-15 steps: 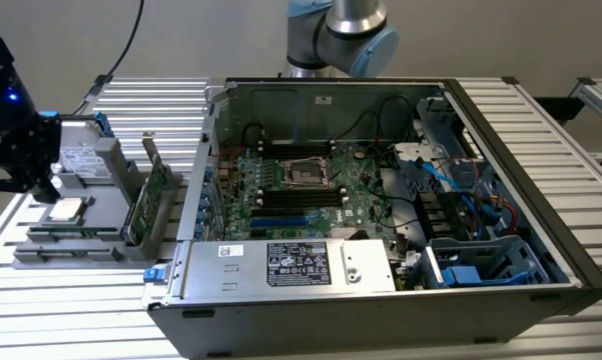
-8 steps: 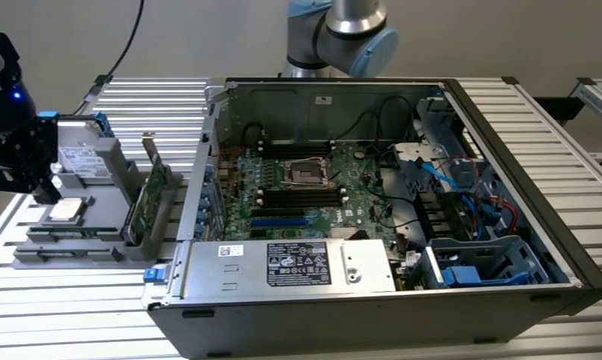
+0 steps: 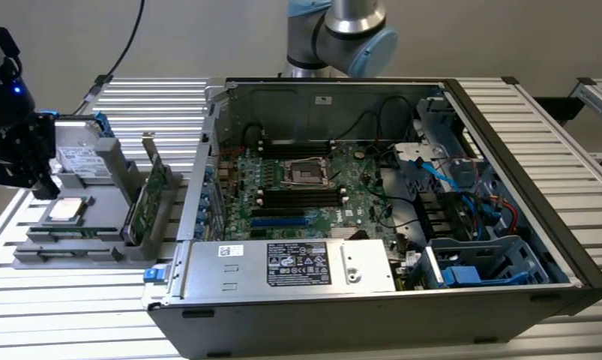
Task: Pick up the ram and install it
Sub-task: 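Pick up the ram and move it above insertion slot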
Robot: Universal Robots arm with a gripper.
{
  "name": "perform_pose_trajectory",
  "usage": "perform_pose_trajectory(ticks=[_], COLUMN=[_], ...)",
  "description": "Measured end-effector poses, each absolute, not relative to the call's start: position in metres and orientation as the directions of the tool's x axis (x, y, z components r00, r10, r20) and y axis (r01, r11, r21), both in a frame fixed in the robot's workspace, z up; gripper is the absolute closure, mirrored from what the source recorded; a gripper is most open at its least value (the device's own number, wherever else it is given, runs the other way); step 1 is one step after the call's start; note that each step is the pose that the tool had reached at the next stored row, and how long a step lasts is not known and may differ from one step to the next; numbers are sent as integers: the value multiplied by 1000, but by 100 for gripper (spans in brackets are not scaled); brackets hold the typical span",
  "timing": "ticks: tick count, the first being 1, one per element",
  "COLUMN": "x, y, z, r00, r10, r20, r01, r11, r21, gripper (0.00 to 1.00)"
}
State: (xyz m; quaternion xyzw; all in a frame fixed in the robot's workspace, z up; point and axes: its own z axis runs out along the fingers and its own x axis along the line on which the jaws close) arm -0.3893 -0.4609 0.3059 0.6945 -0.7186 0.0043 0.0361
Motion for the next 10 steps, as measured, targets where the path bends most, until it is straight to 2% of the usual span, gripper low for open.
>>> perform_pose_trajectory(ticks=[3, 4, 5, 7, 8, 9, 10], x=[-389, -389, -389, -389, -389, -389, -389], y=[-461, -461, -461, -461, -461, -461, -461], z=[306, 306, 306, 306, 306, 306, 305], r00=[-33, -33, -33, -33, -33, -33, -33], r10=[-998, -998, -998, -998, -998, -998, -998], r20=[58, 58, 58, 58, 58, 58, 58], r01=[-998, -998, -998, -998, -998, -998, -998], r11=[35, 35, 35, 35, 35, 35, 35], r21=[44, 44, 44, 44, 44, 44, 44], gripper=[89, 82, 82, 70, 70, 64, 64])
